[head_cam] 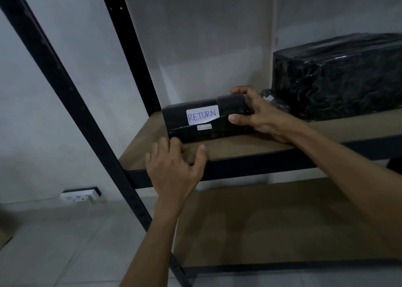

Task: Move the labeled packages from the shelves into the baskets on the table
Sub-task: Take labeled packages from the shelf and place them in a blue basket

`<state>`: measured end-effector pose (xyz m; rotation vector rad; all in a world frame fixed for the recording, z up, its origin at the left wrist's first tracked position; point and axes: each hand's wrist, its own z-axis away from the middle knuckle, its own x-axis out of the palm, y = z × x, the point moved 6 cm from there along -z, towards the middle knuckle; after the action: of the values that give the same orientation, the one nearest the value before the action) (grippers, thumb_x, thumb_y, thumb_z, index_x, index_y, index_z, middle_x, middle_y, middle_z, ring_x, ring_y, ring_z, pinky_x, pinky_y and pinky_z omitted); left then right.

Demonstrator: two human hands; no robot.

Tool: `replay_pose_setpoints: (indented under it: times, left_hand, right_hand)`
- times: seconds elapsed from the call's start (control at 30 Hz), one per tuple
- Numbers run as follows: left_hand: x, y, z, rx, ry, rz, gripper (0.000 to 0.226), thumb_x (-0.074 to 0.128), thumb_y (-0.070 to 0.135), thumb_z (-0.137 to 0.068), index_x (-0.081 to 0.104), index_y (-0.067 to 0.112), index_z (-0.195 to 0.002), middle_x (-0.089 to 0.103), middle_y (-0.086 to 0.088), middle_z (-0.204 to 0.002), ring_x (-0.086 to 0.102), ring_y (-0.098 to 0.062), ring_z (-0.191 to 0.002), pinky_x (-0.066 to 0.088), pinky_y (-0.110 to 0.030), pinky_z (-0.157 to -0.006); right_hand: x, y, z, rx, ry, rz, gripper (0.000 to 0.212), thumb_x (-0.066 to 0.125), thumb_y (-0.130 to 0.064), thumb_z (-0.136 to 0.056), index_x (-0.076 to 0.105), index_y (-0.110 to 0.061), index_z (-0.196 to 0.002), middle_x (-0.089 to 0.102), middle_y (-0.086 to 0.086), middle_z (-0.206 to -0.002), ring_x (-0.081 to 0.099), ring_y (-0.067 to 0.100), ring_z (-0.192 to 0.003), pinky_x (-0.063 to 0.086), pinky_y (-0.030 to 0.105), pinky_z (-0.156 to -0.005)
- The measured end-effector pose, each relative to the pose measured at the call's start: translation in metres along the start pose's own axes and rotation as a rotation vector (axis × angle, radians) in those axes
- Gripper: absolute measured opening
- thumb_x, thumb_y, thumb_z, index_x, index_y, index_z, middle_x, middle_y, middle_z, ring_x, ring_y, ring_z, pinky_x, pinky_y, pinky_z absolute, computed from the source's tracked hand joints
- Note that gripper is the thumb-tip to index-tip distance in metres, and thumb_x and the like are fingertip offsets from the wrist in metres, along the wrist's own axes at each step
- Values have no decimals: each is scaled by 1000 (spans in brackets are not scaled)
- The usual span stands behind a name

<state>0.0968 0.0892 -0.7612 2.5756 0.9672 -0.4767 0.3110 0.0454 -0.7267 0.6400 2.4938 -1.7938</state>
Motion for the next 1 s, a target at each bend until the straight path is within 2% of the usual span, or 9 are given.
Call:
replay_pose_setpoints:
  times: [0.17, 0.37, 0.53, 0.67, 0.7, 0.77, 0.83, 0.9, 1.0]
  left_hand:
    - [-1, 1, 0, 18, 13, 5, 48, 47, 56, -84, 55, 11, -70, 50, -4, -68, 45, -21, -65, 24, -30, -62]
    - [0, 0, 0, 22, 17, 4, 48, 47, 56, -84, 54, 11, -69, 49, -4, -67, 44, -21, -64, 23, -30, -63]
    - [0, -1, 2, 31, 42, -9, 49, 47, 57, -84, 55, 11, -70, 49, -4, -68, 44, -21, -65, 25, -30, -63]
    - [2, -3, 2, 14, 4, -19, 50, 46, 58, -85, 55, 10, -73, 49, -4, -70, 43, -20, -67, 29, -33, -62]
    - [3, -3, 1, -5, -48, -26, 51, 46, 59, -85, 55, 10, -75, 49, -4, -72, 44, -21, -69, 30, -34, -63]
    - [1, -2, -1, -50, -218, -17, 52, 45, 61, -86, 55, 11, -80, 52, -4, -78, 47, -23, -75, 31, -34, -66]
    - [-3, -3, -1, -117, -490, 67, 52, 45, 63, -85, 57, 13, -90, 55, -2, -91, 51, -23, -86, 38, -36, -74]
    - [-21, 0, 0, -189, -800, 181, 51, 50, 61, -81, 57, 17, -105, 55, 1, -106, 52, -20, -99, 46, -39, -85]
    - [-80, 26, -14, -352, -1145, 315, 52, 67, 43, -82, 52, 20, -126, 54, 5, -124, 51, -16, -115, 46, -31, -93]
  right_hand:
    - [-1, 4, -14, 89, -22, -91, 50, 64, -14, -86, 42, -29, -128, 55, 7, -128, 56, 20, -115, 50, 22, -83]
    - [-2, 10, -19, 119, 19, -177, 52, 59, -8, -88, 41, -24, -134, 57, 5, -124, 60, 10, -99, 51, 12, -71]
    - [-5, 16, -22, 124, 3, -137, 70, 64, -14, -84, 32, -23, -144, 52, 6, -133, 55, 14, -113, 50, 12, -78]
    - [-5, 19, -20, 111, 43, -74, 71, 62, -12, -86, 27, -24, -146, 50, 2, -134, 48, 12, -120, 43, 8, -89]
    - [-3, 18, -17, 125, 43, -60, 69, 62, -11, -87, 28, -24, -146, 49, 2, -134, 47, 12, -121, 42, 8, -91]
    - [1, 13, -9, 171, 56, 45, 66, 64, -13, -87, 31, -26, -143, 48, 4, -136, 46, 16, -124, 42, 20, -101]
    - [3, 2, 2, 251, 108, 88, 64, 67, -14, -85, 35, -23, -140, 50, 6, -133, 48, 19, -122, 40, 32, -105]
    - [3, -18, 21, 372, 193, -28, 63, 70, -9, -82, 38, -16, -137, 53, 4, -123, 52, 18, -116, 43, 30, -101]
    - [-4, -64, 59, 546, 294, -209, 63, 72, -7, -80, 38, -15, -133, 54, 5, -123, 56, 20, -110, 51, 33, -89]
